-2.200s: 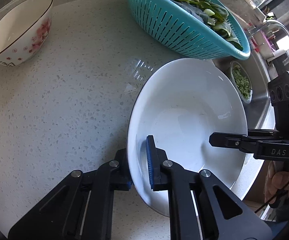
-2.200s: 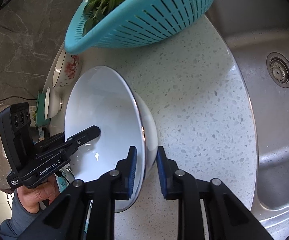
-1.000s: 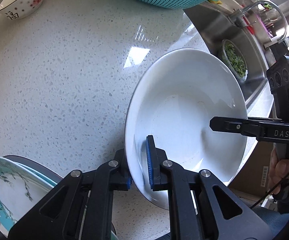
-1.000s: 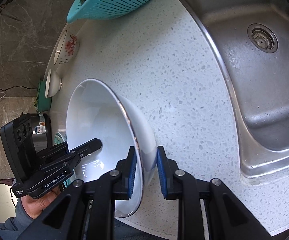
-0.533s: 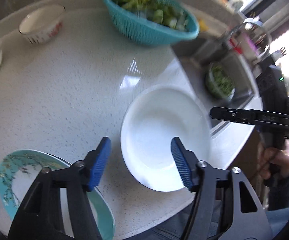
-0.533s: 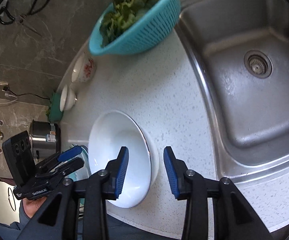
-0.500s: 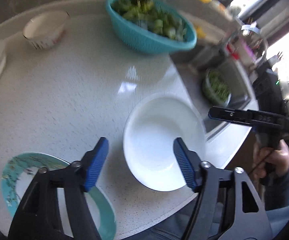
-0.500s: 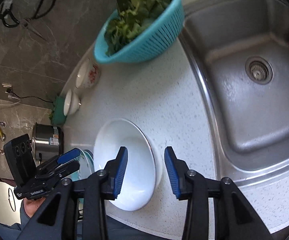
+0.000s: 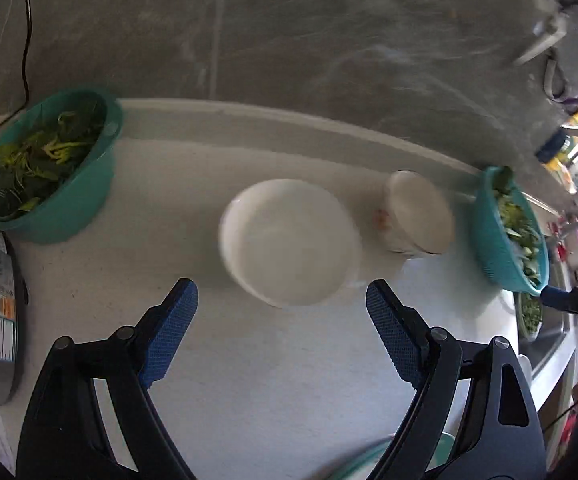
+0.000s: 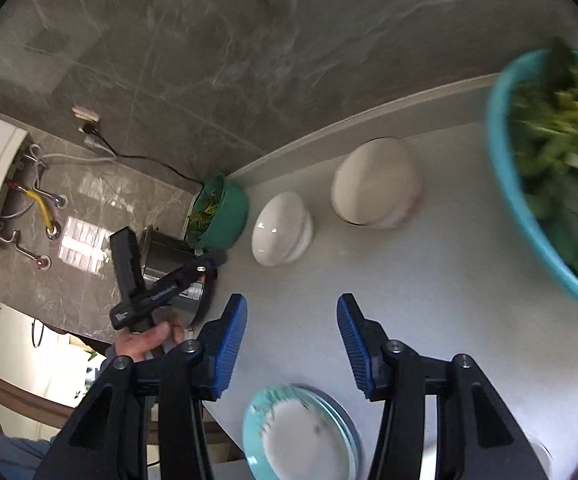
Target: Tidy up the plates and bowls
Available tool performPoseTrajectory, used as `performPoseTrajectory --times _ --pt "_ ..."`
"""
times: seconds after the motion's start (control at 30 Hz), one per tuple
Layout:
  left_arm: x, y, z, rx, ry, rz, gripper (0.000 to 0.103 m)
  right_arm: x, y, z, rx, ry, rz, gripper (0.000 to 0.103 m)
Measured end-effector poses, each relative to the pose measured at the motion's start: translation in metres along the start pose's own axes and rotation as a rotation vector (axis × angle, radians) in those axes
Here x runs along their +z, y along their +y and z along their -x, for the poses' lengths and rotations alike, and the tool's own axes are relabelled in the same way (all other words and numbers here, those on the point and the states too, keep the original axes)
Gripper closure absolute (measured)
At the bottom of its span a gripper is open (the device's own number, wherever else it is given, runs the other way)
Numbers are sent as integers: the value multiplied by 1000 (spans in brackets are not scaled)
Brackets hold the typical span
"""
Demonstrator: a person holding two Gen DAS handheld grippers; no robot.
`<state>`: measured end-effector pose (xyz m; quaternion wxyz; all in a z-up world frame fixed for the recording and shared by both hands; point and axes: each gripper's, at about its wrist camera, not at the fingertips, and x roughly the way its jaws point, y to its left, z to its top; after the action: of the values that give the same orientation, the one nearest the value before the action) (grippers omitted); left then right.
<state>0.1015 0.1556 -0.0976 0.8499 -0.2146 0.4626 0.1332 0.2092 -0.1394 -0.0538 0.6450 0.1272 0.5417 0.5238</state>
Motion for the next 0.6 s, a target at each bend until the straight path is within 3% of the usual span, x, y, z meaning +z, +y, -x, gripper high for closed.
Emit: performPoseTrajectory --times 0.23,0.4,0.6 --pt "21 65 -61 -46 92 54 19 44 18 -138 -103 124 -40 51" --pt "29 77 -90 -95 133 11 19 56 19 -184 -156 138 -78 51" --pt "37 88 -116 -120 180 28 57 55 11 -211 -227 170 -98 51"
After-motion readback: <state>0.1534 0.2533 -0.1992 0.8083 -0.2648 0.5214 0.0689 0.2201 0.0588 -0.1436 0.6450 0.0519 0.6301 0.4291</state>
